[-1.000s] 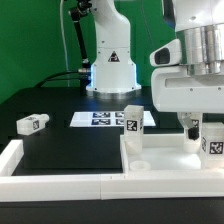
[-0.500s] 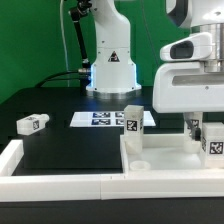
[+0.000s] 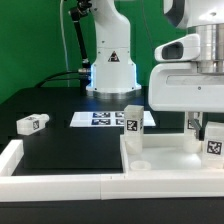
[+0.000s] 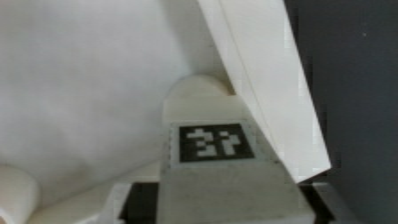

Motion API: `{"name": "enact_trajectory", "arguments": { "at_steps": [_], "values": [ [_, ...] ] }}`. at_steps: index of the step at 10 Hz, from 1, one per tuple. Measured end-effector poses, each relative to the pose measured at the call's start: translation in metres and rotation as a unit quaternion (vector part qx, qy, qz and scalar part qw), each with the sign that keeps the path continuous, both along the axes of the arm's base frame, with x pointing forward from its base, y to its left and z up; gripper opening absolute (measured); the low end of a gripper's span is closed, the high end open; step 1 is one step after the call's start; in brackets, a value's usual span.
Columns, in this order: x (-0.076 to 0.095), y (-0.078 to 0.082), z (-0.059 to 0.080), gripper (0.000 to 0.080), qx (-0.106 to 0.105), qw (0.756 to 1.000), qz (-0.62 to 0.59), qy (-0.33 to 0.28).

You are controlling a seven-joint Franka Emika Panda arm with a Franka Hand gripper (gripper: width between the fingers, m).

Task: Assemble square table

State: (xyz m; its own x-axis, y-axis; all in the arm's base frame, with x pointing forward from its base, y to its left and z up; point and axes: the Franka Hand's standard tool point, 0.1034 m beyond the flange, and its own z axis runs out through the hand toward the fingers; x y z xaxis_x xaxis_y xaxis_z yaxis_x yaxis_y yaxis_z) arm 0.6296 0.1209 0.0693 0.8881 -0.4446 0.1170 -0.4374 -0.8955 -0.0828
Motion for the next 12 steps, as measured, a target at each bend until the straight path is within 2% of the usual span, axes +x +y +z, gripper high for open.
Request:
{"name": "enact_trajectory", "arguments": {
  "at_steps": [2, 5, 8, 12],
  "values": [
    [-0.0005, -0.0017, 0.0005, 0.0291, 0.017, 0.993, -0.112, 0.013],
    [-0.0005, -0.0071, -0.0005, 0.0291, 0.060, 0.957, -0.282, 0.027],
    [-0.0013, -0.0052, -0.0007, 0.0291, 0.108, 0.875, -0.467, 0.063],
    [-0.0008, -0.0041, -0.0005, 0.0291, 0.126, 0.789, -0.597, 0.075]
  ]
}}
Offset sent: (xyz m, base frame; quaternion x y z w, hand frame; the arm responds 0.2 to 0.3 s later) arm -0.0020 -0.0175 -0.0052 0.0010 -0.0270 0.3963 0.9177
